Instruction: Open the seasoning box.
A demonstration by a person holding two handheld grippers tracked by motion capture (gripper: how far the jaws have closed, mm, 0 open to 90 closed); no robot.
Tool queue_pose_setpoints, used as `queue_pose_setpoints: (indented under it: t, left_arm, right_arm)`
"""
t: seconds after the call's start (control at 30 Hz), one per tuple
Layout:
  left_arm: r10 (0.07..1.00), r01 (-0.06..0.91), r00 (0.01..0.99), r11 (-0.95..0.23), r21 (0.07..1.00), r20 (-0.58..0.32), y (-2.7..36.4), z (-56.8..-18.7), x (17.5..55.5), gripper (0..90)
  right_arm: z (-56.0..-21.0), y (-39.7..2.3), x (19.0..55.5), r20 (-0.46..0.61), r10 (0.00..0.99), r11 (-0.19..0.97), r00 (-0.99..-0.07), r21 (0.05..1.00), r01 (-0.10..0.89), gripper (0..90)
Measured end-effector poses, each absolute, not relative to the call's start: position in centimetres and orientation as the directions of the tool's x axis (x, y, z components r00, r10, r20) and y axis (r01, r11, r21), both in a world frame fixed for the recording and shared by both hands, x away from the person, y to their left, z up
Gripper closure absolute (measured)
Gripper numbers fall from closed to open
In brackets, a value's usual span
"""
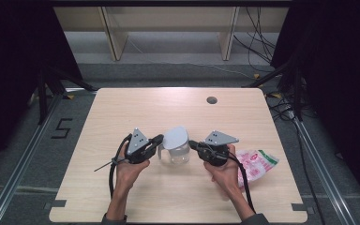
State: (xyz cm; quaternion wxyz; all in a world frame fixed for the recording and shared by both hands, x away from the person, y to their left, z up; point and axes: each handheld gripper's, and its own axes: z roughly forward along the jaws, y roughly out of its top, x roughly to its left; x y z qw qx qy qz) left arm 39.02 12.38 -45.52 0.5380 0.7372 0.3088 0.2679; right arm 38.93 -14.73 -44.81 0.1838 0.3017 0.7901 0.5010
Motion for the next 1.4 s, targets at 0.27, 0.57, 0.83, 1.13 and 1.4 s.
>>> queue_pose_setpoints:
  t: [0.27,0.57,0.83,1.13,1.4]
  left_arm:
    - [0.747,0.155,0.659,-0.244,0.957,0.084,12.6,-45.5,38.8,85.0]
    - [0.755,0.149,0.652,-0.216,0.965,0.068,13.7,-45.8,36.1,59.6]
    - [0.765,0.181,0.641,-0.233,0.955,0.065,13.7,-47.0,35.2,45.4]
    - [0.777,0.206,0.627,-0.227,0.952,0.050,14.2,-48.4,34.0,40.5]
    - [0.774,0.216,0.632,-0.221,0.951,0.036,14.2,-48.9,33.4,37.5]
  right_arm:
    - [-44.1,-14.2,39.3,0.006,0.635,0.324,-0.772,0.906,0.273,90.0]
    - [-43.6,-13.7,39.3,0.008,0.626,0.325,-0.779,0.906,0.270,90.0]
    - [-43.2,-12.6,39.3,-0.006,0.628,0.320,-0.778,0.913,0.251,90.0]
    - [-43.0,-11.4,39.2,-0.015,0.614,0.322,-0.789,0.917,0.234,90.0]
    - [-42.7,-9.7,38.3,0.009,0.592,0.322,-0.806,0.914,0.247,90.0]
